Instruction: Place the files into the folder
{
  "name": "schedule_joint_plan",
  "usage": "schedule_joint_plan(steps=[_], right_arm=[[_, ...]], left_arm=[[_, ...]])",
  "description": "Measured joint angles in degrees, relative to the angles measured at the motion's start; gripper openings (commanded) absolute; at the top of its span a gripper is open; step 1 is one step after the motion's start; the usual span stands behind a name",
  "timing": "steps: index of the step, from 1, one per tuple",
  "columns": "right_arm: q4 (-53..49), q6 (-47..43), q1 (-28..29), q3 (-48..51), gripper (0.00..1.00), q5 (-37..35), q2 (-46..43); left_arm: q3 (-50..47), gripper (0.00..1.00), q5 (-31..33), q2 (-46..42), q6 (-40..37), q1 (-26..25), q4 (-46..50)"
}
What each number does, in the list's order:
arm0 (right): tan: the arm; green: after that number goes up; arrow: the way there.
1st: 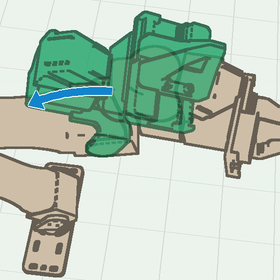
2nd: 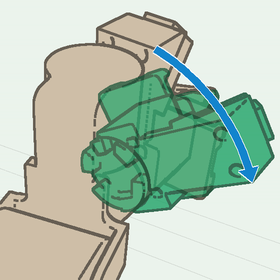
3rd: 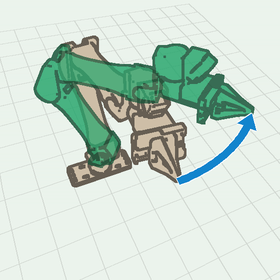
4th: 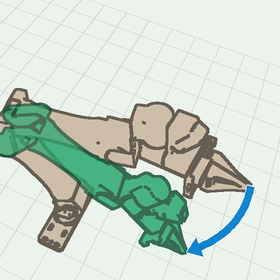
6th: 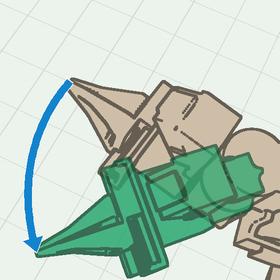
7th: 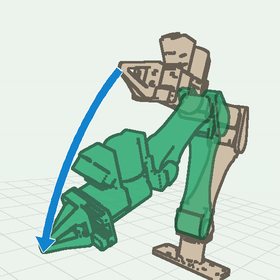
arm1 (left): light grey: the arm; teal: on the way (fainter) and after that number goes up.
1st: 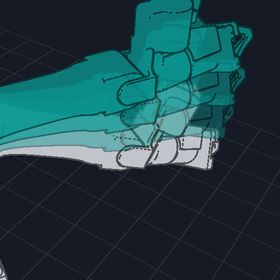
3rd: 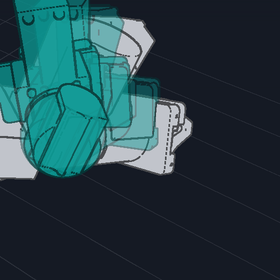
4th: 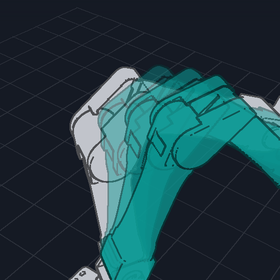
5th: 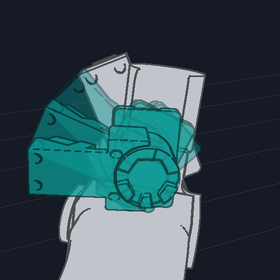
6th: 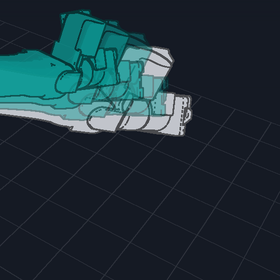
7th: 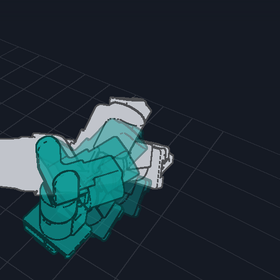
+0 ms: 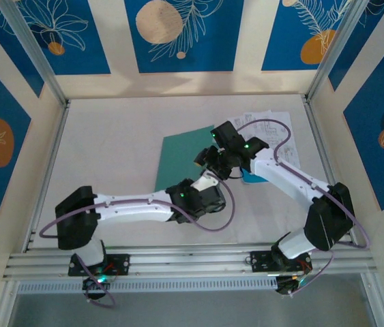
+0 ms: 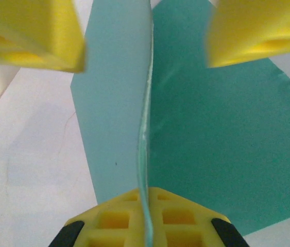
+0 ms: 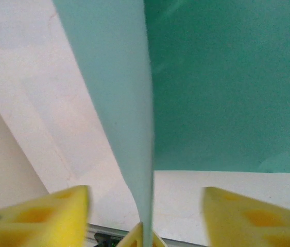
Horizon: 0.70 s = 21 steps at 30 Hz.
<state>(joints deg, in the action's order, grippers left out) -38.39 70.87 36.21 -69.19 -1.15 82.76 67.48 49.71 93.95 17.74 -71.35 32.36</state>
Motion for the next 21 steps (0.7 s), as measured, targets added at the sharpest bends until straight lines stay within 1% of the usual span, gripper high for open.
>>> schedule_joint_plan(steps=[2, 6, 9, 10, 12, 13, 17, 21], right_arm=[[0.8, -0.8, 0.0, 1.5, 0.81, -0.7, -4.5], [2.7, -1.1, -1.3, 7.6, 0.81, -2.9, -16.9], [5.0, -0.1, -2.7, 14.5, 0.73, -4.1, -22.9], [5.7, 0.3, -3.0, 16.9, 0.67, -4.2, -23.7], [7.1, 1.3, -3.0, 20.5, 0.54, -4.0, -22.8], [8.0, 1.8, -2.8, 21.9, 0.49, -3.7, -20.9], [11.8, 3.5, -1.4, 23.4, 0.39, -2.9, -11.4], [14.7, 3.8, 0.4, 21.5, 0.31, -1.8, -1.7]], left_arm=[[-1.4, 0.0, -0.5, -3.3, 2.0, 0.7, -0.3], [-5.3, 0.0, -2.6, -12.0, 6.9, 2.3, -1.8], [-8.4, 0.0, -4.7, -17.6, 10.5, 3.8, -3.3], [-9.5, 0.0, -5.5, -19.3, 11.6, 4.4, -3.8], [-11.7, 0.0, -7.0, -22.4, 13.5, 5.6, -5.0], [-12.9, 0.0, -7.8, -24.2, 14.5, 6.3, -5.6], [-17.3, 0.0, -10.8, -30.3, 18.0, 8.9, -7.4], [-21.0, 0.0, -13.2, -36.3, 21.8, 11.0, -8.1]])
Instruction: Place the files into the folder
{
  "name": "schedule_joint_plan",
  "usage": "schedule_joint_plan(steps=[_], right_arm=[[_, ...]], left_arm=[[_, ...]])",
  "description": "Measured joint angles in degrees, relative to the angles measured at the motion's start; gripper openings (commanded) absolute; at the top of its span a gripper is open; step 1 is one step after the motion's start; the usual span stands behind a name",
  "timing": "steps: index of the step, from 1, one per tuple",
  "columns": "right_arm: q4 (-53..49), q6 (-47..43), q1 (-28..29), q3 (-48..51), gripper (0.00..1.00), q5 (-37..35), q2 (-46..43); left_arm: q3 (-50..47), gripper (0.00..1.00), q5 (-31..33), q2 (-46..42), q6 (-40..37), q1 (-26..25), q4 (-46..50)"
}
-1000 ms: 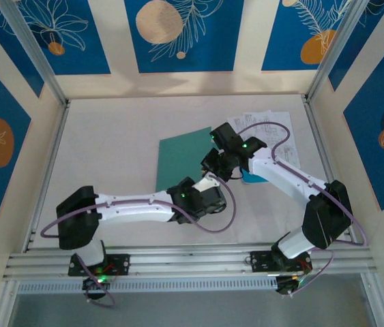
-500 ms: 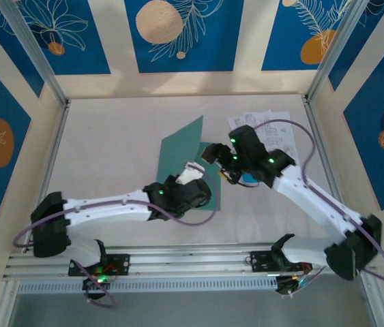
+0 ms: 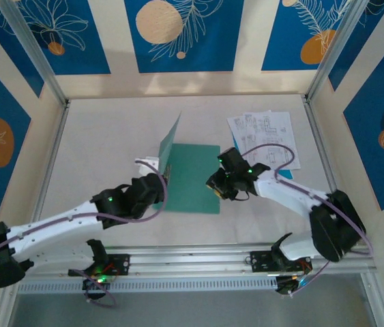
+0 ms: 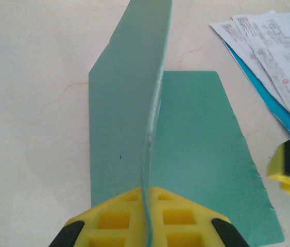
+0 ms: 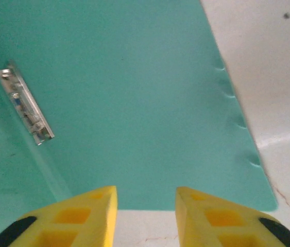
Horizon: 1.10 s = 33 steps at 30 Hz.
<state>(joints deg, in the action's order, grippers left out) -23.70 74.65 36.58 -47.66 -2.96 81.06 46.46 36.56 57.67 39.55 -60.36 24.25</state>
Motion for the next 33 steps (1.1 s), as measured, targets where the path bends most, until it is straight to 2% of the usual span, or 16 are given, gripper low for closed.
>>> schedule_joint_plan(steps=[4, 8, 11, 19, 23, 25, 30, 33], right_arm=[[2.2, 0.0, 1.0, -3.0, 0.29, 0.8, 8.2], [2.8, 0.0, 1.2, -4.8, 0.25, 1.2, 13.8], [1.6, -0.2, 1.2, -6.4, 0.24, 1.5, 17.4], [0.6, -0.3, 0.8, -7.4, 0.23, 2.2, 18.3], [0.2, -1.2, 0.8, -7.8, 0.27, 2.3, 18.3], [-0.8, -2.2, 0.8, -8.5, 0.31, 2.1, 18.3], [-6.1, -7.2, 0.9, -13.3, 0.45, 0.6, 18.0], [-9.4, -11.1, 0.7, -17.1, 0.46, -1.7, 15.8]], left_arm=[[-3.0, 0.0, -1.8, -5.6, 3.7, 2.0, -0.1], [-5.0, 0.14, -2.5, -10.1, 7.2, 4.2, 0.9], [-5.7, 0.21, -2.4, -13.0, 12.8, 5.8, 6.8], [-7.9, 0.34, 0.6, -25.9, 24.9, 11.6, 26.6], [-7.1, 0.48, 1.1, -29.2, 29.1, 13.7, 34.9], [-5.6, 0.51, 0.5, -29.1, 30.8, 14.0, 38.1], [1.0, 0.51, -1.6, -27.6, 31.9, 14.1, 41.0], [4.3, 0.46, -4.9, -23.8, 29.0, 14.1, 39.1]])
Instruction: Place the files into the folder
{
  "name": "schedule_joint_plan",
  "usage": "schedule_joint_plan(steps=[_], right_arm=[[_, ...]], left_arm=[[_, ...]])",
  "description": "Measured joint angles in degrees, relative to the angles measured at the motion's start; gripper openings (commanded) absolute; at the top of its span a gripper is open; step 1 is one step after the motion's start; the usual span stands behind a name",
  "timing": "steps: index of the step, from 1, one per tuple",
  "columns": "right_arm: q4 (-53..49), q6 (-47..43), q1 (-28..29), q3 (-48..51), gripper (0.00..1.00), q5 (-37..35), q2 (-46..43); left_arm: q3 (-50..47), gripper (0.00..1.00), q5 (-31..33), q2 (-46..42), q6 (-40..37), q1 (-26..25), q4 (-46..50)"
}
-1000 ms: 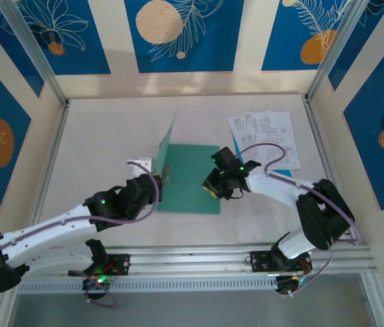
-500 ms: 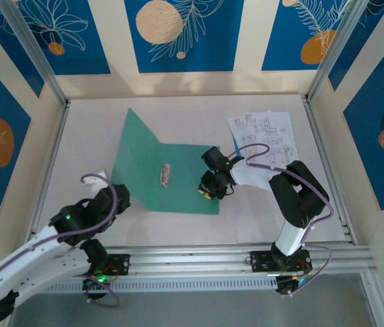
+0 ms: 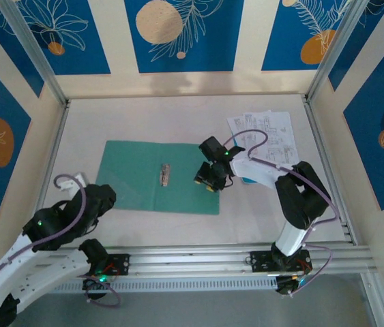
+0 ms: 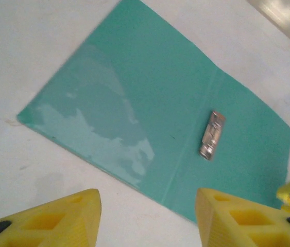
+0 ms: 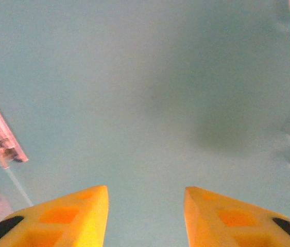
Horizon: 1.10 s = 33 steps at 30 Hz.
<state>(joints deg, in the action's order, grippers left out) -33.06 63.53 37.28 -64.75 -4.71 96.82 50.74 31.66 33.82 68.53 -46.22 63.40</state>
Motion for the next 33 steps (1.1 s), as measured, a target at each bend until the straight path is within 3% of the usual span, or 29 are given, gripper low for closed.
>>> schedule_joint_plan(steps=[4, 7, 15, 25, 33], right_arm=[[-4.1, -6.1, -2.4, -2.3, 0.44, -2.8, -6.0], [-7.6, -11.5, -7.4, -2.4, 0.45, -5.3, -9.9], [-12.9, -21.4, -18.9, -0.3, 0.46, -9.0, -10.4], [-13.4, -25.4, -20.7, -0.4, 0.44, -9.1, 0.1], [-14.1, -27.1, -20.6, -6.0, 0.45, -10.0, 5.6]], left_arm=[[1.5, 0.41, -7.2, 9.9, -5.6, 0.1, -6.0], [1.7, 0.42, -12.6, 18.8, -9.8, 0.1, -11.4], [11.2, 0.47, -20.8, 45.3, -22.0, -0.1, -19.5], [22.3, 0.41, -22.9, 69.2, -28.1, -4.3, -25.6], [25.7, 0.37, -22.5, 79.1, -28.2, -5.6, -27.4]])
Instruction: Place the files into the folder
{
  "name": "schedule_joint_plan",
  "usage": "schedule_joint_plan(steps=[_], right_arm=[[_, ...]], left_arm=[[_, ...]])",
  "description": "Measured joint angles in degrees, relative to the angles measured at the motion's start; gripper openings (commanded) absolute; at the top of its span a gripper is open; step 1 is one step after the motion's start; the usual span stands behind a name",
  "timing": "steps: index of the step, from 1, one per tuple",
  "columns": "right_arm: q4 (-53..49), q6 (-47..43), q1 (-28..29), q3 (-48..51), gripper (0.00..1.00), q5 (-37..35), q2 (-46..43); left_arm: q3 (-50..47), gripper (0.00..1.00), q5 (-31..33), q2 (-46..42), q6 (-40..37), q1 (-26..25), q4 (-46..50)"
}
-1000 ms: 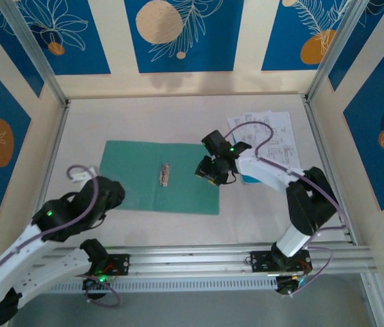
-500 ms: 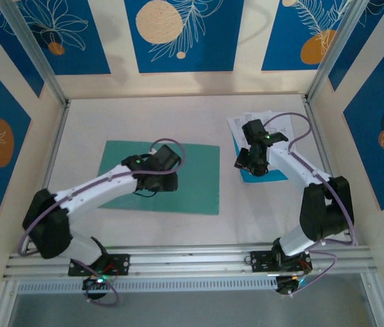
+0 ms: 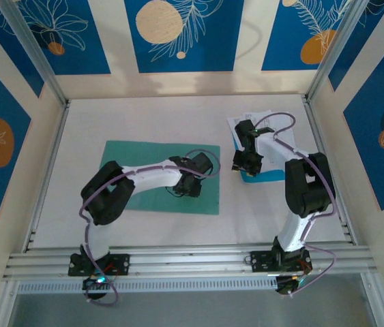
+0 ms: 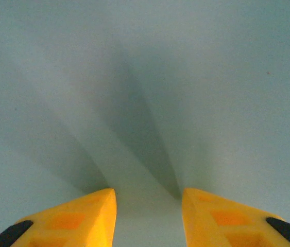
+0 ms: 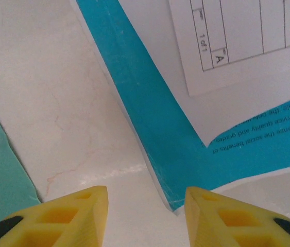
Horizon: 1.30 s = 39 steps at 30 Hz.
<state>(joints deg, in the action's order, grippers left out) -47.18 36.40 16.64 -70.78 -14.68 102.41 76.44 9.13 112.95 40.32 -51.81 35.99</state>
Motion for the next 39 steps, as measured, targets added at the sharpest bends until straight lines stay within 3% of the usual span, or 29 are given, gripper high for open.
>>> schedule_joint_plan(steps=[14, 27, 39], right_arm=[[-0.9, -4.5, 1.3, -1.2, 0.42, -3.7, 6.8], [-2.4, -8.5, 4.1, -3.8, 0.18, -7.6, 8.9], [-3.2, -9.4, 5.9, -4.0, 0.21, -11.6, 8.9]], left_arm=[[0.5, 0.35, 1.9, 0.7, 0.0, -0.9, -1.3], [0.5, 0.35, 2.1, 0.7, 0.0, -1.0, -1.3], [0.5, 0.34, 2.5, 0.7, 0.0, -1.2, -1.3]])
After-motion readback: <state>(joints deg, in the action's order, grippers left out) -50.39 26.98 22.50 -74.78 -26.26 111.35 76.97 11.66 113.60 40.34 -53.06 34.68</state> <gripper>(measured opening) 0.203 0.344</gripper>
